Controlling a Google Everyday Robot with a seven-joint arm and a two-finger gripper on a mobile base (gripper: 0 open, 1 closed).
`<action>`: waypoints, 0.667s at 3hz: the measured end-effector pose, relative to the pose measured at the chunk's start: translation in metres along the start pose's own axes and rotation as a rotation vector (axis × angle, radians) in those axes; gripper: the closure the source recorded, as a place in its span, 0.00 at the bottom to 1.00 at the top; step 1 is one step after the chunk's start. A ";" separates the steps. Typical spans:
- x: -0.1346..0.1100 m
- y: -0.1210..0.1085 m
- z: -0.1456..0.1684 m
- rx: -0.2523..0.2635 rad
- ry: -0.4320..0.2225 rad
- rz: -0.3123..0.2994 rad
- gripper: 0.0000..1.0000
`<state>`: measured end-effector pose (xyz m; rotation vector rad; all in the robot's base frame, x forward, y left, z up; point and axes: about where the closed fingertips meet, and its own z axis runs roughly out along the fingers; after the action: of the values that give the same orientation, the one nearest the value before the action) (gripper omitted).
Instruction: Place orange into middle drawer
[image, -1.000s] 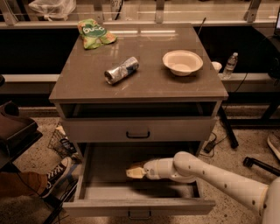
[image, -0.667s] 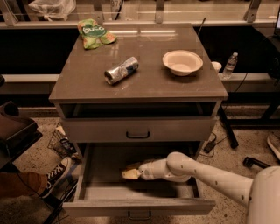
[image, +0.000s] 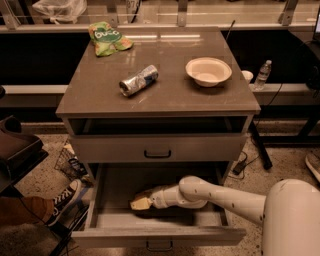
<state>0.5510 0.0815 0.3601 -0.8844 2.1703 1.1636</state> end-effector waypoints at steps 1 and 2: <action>-0.001 0.001 -0.001 0.000 0.000 0.000 0.88; -0.001 0.002 0.001 -0.003 0.001 0.000 0.66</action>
Offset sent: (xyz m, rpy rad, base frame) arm 0.0000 0.0000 0.0013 0.0000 0.0000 0.0000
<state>0.5500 0.0833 0.3610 -0.8867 2.1699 1.1671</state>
